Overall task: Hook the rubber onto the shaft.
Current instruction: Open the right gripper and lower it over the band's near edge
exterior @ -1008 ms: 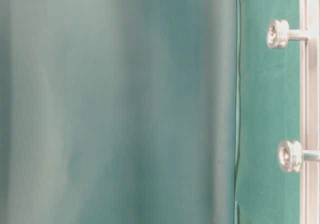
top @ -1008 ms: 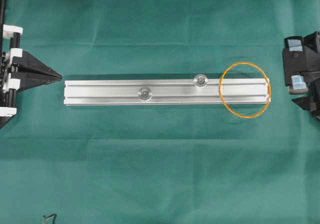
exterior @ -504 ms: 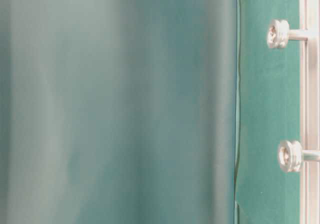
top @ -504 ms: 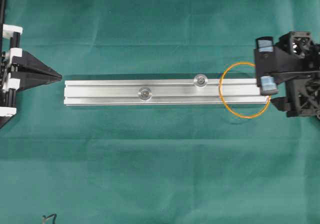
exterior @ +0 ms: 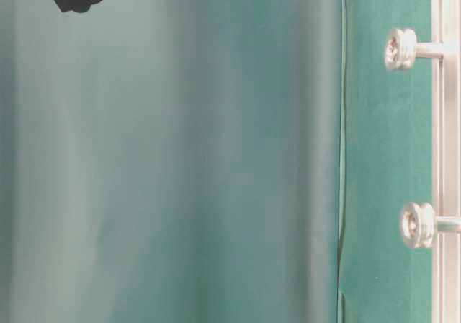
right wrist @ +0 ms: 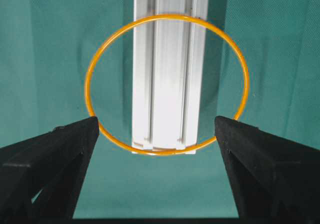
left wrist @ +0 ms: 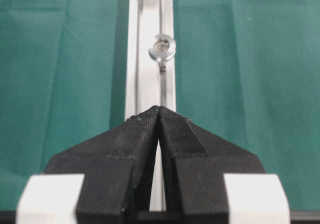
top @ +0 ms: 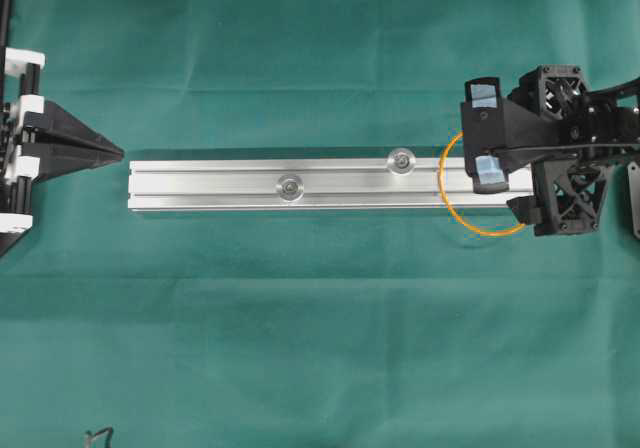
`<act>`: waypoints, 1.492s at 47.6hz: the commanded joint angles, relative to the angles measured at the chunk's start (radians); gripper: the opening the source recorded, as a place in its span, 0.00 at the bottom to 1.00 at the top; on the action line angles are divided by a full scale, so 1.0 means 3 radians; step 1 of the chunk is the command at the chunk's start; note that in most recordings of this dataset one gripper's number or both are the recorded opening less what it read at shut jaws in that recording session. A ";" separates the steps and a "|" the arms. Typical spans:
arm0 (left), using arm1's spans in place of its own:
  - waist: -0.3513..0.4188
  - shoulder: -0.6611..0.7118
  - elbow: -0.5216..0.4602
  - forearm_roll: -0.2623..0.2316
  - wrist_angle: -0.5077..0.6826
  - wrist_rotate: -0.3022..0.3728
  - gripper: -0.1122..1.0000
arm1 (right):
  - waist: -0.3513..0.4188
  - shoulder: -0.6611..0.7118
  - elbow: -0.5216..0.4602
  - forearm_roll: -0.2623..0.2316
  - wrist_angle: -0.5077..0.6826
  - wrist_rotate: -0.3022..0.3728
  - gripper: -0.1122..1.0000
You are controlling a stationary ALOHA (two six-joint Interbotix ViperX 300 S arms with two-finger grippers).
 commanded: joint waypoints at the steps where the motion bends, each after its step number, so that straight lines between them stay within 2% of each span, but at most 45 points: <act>1: 0.0010 0.0020 -0.0107 0.0000 -0.0015 0.0000 0.10 | 0.0005 -0.0020 -0.0082 -0.0005 -0.0020 0.0000 0.96; 55: 0.0010 0.0026 -0.0107 0.0000 -0.0015 0.0000 0.10 | 0.0010 -0.0020 -0.0072 0.0036 -0.0020 0.0005 0.96; 71: 0.0010 0.0020 -0.0107 0.0000 0.0005 0.0000 0.10 | 0.0133 0.0000 0.0020 0.0199 -0.0174 0.0005 0.96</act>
